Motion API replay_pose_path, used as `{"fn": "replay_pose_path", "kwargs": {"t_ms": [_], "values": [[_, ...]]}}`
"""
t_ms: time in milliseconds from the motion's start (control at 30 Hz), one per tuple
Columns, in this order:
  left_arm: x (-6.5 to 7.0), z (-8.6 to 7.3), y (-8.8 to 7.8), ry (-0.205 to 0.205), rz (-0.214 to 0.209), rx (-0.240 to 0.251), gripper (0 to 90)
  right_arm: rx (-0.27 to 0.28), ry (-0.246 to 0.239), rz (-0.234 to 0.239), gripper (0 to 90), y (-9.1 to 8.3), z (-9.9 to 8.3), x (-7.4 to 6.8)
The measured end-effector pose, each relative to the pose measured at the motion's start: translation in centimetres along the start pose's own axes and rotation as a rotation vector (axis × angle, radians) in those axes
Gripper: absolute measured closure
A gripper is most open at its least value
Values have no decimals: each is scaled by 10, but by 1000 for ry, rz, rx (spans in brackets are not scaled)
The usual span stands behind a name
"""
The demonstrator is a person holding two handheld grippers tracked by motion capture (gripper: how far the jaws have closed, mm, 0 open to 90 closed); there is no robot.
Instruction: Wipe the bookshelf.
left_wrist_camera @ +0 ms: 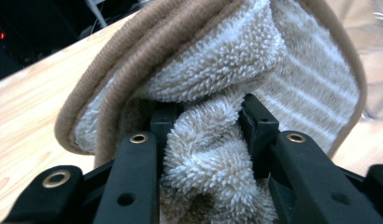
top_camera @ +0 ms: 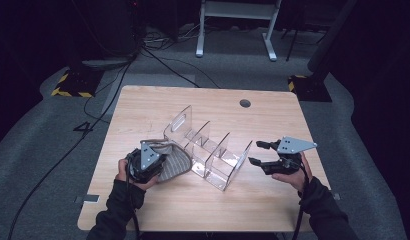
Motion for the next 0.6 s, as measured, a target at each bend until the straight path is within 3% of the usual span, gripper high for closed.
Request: {"fn": "replay_pose_path", "kwargs": {"t_ms": [67, 200, 500, 600], "values": [[-2, 2, 4, 19, 15, -2, 645, -14, -5, 5, 331, 5, -1, 2], [2, 6, 12, 36, 6, -9, 645, -15, -3, 13, 321, 11, -1, 5], [28, 19, 16, 44, -86, 41, 643, -30, -8, 26, 315, 19, -1, 4], [35, 24, 19, 58, -101, 46, 641, -27, -12, 52, 385, 16, -2, 1]]}}
Point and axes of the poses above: each handheld gripper's, and its own axes: y roughly forward along the jaws, z roughly out of its top, x roughly to its right, the point moved 7 cm from there along y, roughly forward along the jaws, and after that the axes turned 2 degrees about x, right-handed, at the moved point
